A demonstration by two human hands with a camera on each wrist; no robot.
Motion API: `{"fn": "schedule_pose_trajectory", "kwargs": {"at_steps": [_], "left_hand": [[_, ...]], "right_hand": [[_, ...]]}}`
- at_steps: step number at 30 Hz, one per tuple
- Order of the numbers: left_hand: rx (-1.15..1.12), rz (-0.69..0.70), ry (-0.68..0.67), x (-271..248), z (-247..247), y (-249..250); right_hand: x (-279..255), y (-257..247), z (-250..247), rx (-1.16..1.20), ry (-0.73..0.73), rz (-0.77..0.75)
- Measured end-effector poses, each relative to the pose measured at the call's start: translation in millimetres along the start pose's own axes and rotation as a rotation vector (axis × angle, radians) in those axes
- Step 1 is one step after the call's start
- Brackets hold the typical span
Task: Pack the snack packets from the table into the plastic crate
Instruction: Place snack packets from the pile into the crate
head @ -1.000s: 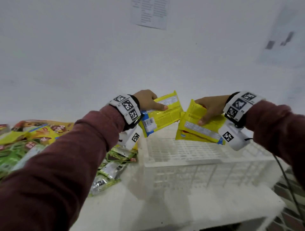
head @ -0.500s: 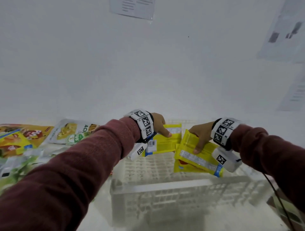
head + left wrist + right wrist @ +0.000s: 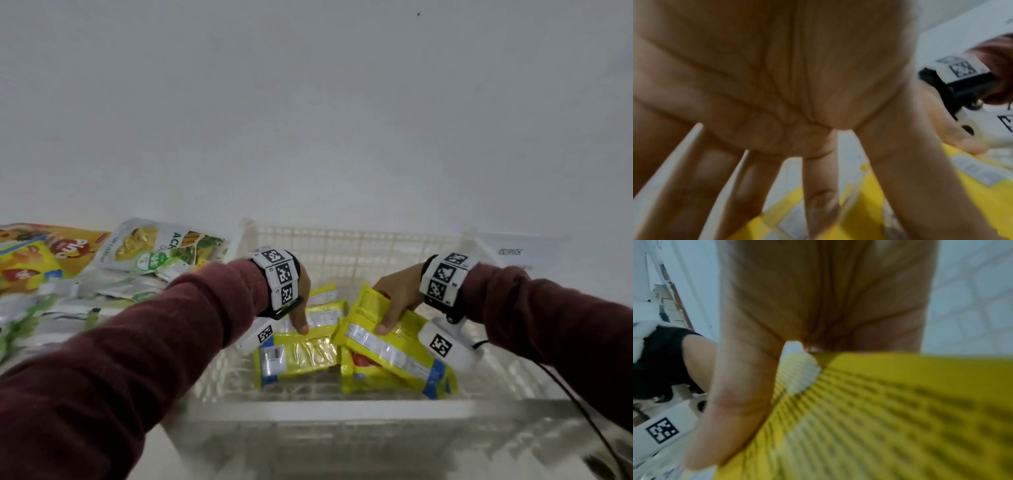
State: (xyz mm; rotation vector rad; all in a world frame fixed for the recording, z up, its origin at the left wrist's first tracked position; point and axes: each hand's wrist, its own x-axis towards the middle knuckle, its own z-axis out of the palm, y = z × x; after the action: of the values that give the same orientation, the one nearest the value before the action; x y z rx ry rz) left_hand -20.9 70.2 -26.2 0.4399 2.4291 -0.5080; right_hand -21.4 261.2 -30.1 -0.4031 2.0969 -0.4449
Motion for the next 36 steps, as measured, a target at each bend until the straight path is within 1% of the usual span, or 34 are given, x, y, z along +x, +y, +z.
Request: {"fn": "schedule_pose_trajectory", "kwargs": {"at_steps": [1,3,5,6,8,10,12,14,16,18,20,22,24,25,27,29,31,32,34,36], "left_hand": [[0.051,-0.007,-0.009,5,4,2],[0.077,-0.025,-0.005,29,12,1],[0.026,-0.053,0.036,14,9,9],[-0.008,-0.064,0.050,2,7,14],[-0.091,-0.049,0.084,-9,4,23],[-0.197,0.012,0.114,-16,0,31],[-0.253,0.054,0.091,-20,3,39],[-0.188,0.048,0.072,-18,13,48],[-0.084,0.032,0.094,-16,23,57],[-0.040,0.016,0.123,-14,29,62],[-0.011,0.004,0.135,-13,31,63],[0.002,0.002,0.116,-15,28,64],[-0.016,0.002,0.090,-17,22,64],[-0.050,0.005,0.077,-19,18,61],[-0.187,0.012,0.072,-23,8,51],[-0.361,0.002,0.085,-27,-5,37],[-0.525,-0.020,0.103,-31,-18,21],[-0.585,-0.024,0.087,-32,-23,15],[-0.630,0.004,-0.002,-29,-28,13],[-0.596,0.034,-0.065,-24,-25,17]], "right_hand": [[3,-1,1,-0.053,-0.002,0.024],[8,-3,5,-0.287,0.025,0.079],[8,-4,9,-0.522,0.071,0.119],[6,-4,10,-0.568,0.079,0.131],[-1,-5,11,-0.588,0.089,0.115],[-10,-8,11,-0.616,0.116,0.066],[-18,-14,15,-0.616,0.125,0.019],[-24,-20,25,-0.662,0.112,-0.015],[-24,-24,39,-0.786,0.116,-0.029],[-21,-25,51,-0.915,0.151,-0.013],[-19,-27,55,-0.965,0.170,0.008],[-18,-28,51,-0.934,0.137,0.019],[-20,-30,41,-0.848,0.095,0.028],[-23,-30,33,-0.792,0.082,0.029],[-30,-29,15,-0.659,0.090,0.015],[-39,-26,-5,-0.435,0.136,-0.042],[-49,-22,-23,-0.182,0.187,-0.146],[-53,-20,-32,-0.086,0.222,-0.201],[-57,-13,-45,0.077,0.295,-0.280],[-55,-4,-53,0.212,0.356,-0.346]]}}
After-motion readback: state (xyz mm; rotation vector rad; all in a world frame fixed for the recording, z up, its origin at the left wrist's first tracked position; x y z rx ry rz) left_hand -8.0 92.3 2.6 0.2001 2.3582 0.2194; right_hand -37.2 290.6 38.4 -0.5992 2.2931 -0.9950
